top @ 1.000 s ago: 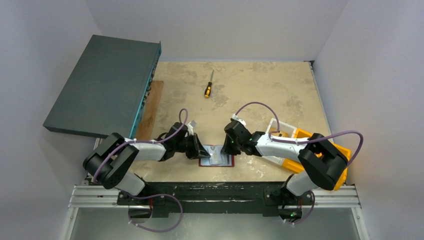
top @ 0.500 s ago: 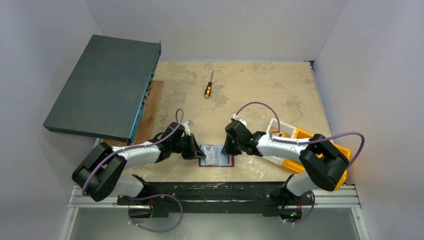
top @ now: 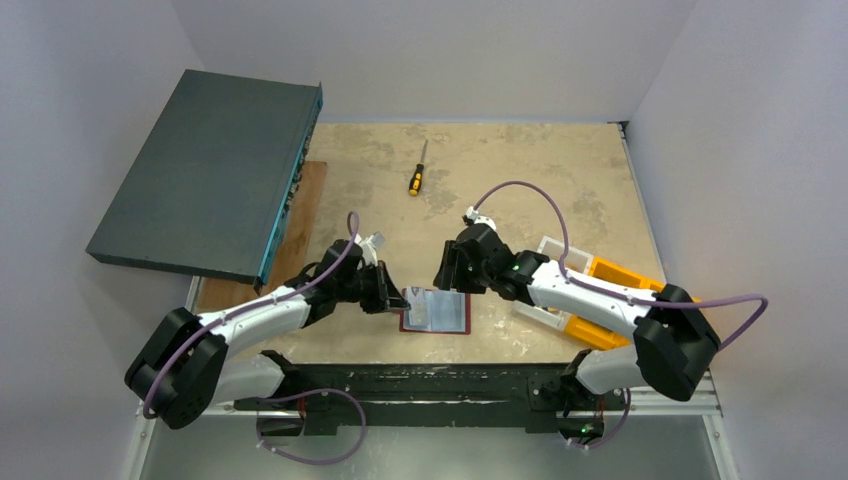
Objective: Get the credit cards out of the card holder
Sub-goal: Remove the credit card from the card holder, then place the credit card in the storage box.
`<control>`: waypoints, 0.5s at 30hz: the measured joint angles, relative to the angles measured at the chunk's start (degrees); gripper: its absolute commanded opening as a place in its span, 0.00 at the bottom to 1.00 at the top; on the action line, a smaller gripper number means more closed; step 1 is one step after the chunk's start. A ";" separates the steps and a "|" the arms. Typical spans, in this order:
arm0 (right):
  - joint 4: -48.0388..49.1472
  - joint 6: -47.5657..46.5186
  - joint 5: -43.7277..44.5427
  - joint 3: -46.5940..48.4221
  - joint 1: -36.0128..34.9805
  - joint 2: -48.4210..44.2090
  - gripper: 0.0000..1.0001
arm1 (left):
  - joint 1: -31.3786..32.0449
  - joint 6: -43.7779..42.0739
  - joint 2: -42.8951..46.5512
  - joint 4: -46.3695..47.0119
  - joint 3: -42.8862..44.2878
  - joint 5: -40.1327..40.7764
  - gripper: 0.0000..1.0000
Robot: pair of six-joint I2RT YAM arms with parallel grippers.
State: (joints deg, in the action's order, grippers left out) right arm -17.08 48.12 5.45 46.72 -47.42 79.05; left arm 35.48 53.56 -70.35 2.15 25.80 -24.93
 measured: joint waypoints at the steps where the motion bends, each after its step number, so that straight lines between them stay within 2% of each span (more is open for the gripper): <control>1: 0.57 -0.26 -0.52 0.00 0.15 -0.90 0.61 | -0.20 -0.20 0.61 -0.24 0.35 -0.20 0.00; 5: 6.43 -0.92 -5.18 -1.29 1.90 -4.94 0.70 | -1.51 -0.48 3.76 -1.20 1.77 -0.96 0.00; 9: 15.17 -0.68 -11.67 -6.82 6.10 -9.64 0.77 | -3.65 -0.42 7.37 -1.46 3.04 -3.06 0.00; 15: 25.83 -0.15 -19.98 -12.04 9.18 -15.26 0.77 | -6.69 2.47 11.93 0.31 4.13 -7.74 0.00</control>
State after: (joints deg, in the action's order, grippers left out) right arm 8.75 47.97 -14.52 34.68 -38.24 63.79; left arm 28.80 56.03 -58.41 2.46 29.93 -32.67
